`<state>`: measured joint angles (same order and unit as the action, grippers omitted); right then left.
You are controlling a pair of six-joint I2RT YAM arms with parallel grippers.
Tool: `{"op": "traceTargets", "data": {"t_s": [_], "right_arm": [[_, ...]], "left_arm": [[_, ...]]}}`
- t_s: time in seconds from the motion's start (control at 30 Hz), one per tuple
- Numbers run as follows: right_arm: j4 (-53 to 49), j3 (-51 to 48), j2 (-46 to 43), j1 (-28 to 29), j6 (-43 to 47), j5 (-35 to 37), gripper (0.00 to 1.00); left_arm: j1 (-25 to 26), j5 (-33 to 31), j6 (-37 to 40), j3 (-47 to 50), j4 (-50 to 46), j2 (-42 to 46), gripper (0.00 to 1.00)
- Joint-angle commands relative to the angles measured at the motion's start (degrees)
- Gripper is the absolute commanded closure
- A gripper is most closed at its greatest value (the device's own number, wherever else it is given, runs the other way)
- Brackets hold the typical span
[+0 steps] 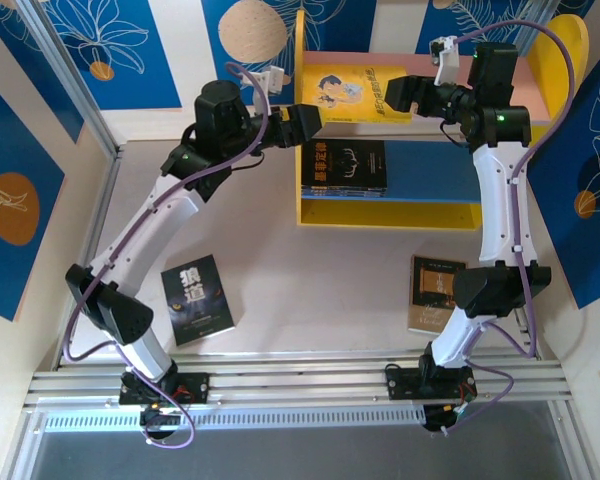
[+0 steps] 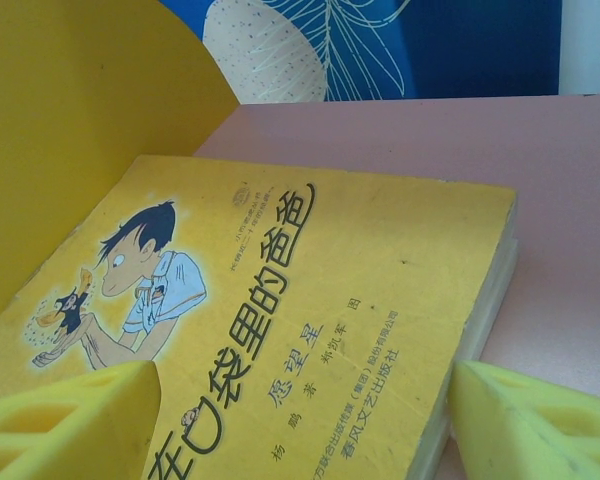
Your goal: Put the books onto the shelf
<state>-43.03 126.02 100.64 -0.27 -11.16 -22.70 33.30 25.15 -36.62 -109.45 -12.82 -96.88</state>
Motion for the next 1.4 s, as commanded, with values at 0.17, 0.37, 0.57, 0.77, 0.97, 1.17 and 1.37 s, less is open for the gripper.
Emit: {"op": "traceTargets", "data": {"t_s": [0.17, 0.37, 0.57, 0.77, 0.97, 1.17, 1.37], "right_arm": [[-3.42, 0.72, 2.46, 0.27, -2.01, -3.66, 0.24], [-2.82, 0.07, 2.37, 0.27, -2.12, -3.99, 0.24], [-2.44, -0.01, 2.48, 0.27, -2.31, -4.44, 0.23], [-2.06, 0.16, 2.72, 0.27, -2.55, -4.61, 0.23], [-1.46, 0.21, 3.15, 0.27, -3.07, -4.50, 0.23], [-0.64, -0.23, 3.51, 0.27, -3.44, -4.38, 0.23], [-0.21, -0.18, 3.95, 0.27, -3.61, -4.65, 0.23]], "left_arm": [[0.53, -1.65, 2.48, -4.19, -2.49, -2.24, 0.33], [0.54, -2.99, 3.25, -5.33, -3.75, -2.89, 0.33], [0.54, -3.79, 3.66, -5.73, -4.33, -3.05, 0.33], [0.49, -4.32, 4.12, -6.38, -4.90, -3.45, 0.33], [0.54, -5.23, 4.96, -7.44, -6.00, -4.00, 0.33], [0.53, -5.53, 5.65, -8.80, -7.03, -4.93, 0.33], [0.54, -5.93, 5.90, -9.82, -7.46, -5.82, 0.33]]}}
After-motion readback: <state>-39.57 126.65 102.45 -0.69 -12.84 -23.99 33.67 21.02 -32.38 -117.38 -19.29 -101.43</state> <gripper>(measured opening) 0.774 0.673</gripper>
